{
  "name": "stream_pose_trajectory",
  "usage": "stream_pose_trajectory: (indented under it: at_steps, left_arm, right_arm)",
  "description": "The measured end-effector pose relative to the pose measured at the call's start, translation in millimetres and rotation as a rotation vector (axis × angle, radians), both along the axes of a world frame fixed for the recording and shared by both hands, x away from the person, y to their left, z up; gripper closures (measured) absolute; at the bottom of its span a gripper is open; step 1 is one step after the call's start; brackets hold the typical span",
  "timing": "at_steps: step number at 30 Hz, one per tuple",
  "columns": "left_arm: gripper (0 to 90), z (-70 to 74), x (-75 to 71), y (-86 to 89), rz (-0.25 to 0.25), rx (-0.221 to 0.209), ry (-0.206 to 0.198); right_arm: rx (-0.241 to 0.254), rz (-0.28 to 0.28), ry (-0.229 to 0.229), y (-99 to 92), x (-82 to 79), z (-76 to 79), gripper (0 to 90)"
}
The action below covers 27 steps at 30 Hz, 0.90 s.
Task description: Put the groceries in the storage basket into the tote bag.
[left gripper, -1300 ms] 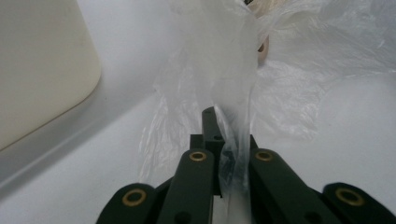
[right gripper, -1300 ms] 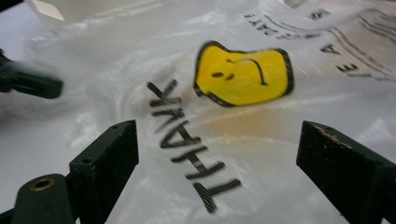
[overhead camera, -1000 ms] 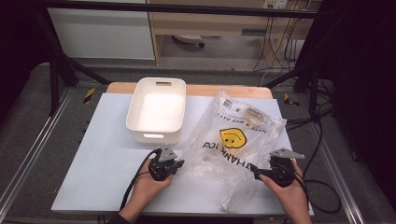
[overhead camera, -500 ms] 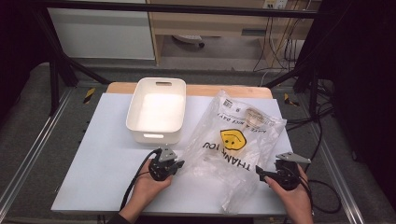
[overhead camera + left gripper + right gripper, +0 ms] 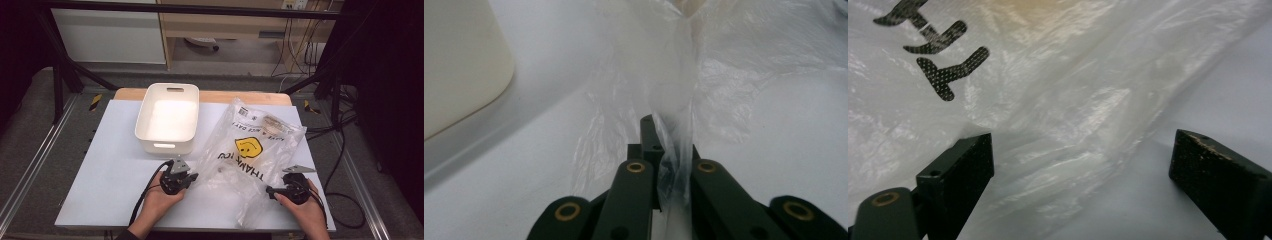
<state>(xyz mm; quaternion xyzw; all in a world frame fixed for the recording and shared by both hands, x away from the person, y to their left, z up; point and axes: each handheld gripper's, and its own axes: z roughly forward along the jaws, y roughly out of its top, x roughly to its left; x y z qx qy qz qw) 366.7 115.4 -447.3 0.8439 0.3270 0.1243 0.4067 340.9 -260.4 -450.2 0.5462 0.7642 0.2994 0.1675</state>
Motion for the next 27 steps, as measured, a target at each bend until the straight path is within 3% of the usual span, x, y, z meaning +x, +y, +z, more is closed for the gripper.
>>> stream_pose_trajectory:
  at_steps: [2, 4, 11, 17, 23, 27]
  left_arm:
    - [90.0, -0.2, -0.2, -0.3, -0.003, 0.001, 0.002]
    - [90.0, -0.3, -0.8, -0.8, -0.004, 0.001, 0.002]
    - [90.0, -1.8, -2.8, -4.2, -0.014, -0.002, 0.010]
    - [90.0, -2.8, -4.0, -5.7, -0.021, -0.008, 0.022]
    - [90.0, -0.8, -8.3, -9.7, -0.041, -0.023, 0.030]
    - [90.0, 0.8, -12.8, -16.4, -0.063, -0.043, 0.044]
  right_arm:
    - [-0.012, 0.028, -0.001, 7.2, -1.1, -0.1, 13.8]
    - [-0.062, 0.057, -0.016, 14.9, -2.6, -0.9, 17.7]
    - [-0.056, 0.141, -0.050, 21.4, -1.4, 2.8, 62.8]
    - [-0.043, 0.190, -0.059, 25.0, 4.8, 2.6, 88.8]
    - [-0.006, 0.192, -0.032, 14.5, 7.6, 4.3, 90.0]
    - [-0.002, 0.148, -0.040, -0.7, 12.5, 8.2, 90.0]
